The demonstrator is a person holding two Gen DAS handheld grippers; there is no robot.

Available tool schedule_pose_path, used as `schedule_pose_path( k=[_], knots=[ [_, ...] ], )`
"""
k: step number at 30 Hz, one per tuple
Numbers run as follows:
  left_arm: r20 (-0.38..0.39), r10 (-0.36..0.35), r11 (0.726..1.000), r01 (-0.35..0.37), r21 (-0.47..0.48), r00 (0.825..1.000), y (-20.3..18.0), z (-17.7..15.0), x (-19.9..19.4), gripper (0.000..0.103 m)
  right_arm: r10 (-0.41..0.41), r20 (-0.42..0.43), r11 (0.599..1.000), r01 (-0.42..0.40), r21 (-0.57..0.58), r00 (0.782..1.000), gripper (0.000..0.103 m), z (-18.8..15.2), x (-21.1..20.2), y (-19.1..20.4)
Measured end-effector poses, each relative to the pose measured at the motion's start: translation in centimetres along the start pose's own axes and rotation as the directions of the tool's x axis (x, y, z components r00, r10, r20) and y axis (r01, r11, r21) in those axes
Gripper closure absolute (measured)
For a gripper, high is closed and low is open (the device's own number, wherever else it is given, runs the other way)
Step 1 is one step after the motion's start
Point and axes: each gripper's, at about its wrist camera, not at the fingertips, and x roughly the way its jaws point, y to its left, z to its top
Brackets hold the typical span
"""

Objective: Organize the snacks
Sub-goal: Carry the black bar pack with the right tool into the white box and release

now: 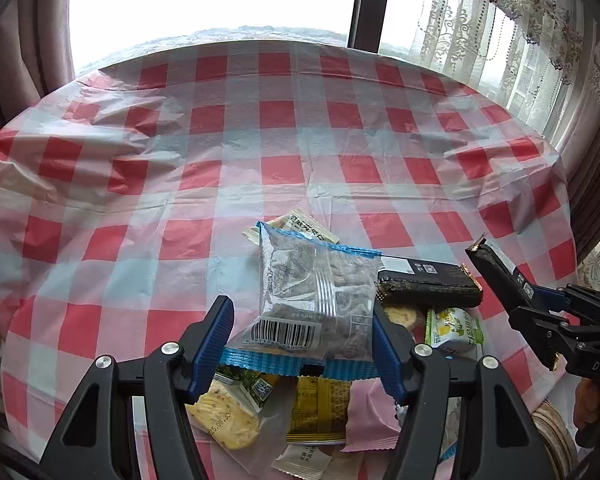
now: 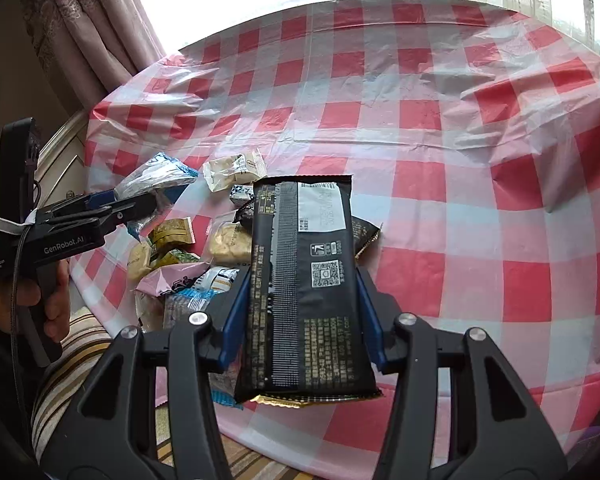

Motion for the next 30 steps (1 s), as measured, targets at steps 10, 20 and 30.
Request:
schedule_pose_path(
  k=[10,20,30],
  knots=[
    [-0.022,-0.162,0.974,0.163,0.154,0.987,-9.7,-1.1,-1.9,0.037,-0.105,0.015,0.977,0.101,0.189,0.994,0.049,-6.7,-6.6,-5.9],
    [-0.165,-0.317,0.860,0.356,0.366,0.934,-22.7,-4.4,-2.6,0.037,-0.241,-0.039,0.906,0.239,0.349,0.970,0.049,-14.2,-12.3,-11.3],
    [-0.370,-0.348,0.691,0.502,0.520,0.861,-33.4,-9.8,-1.8,0.037,-0.347,-0.172,0.792,0.386,0.473,0.922,0.049,-21.9,-13.2,-16.2]
  ],
)
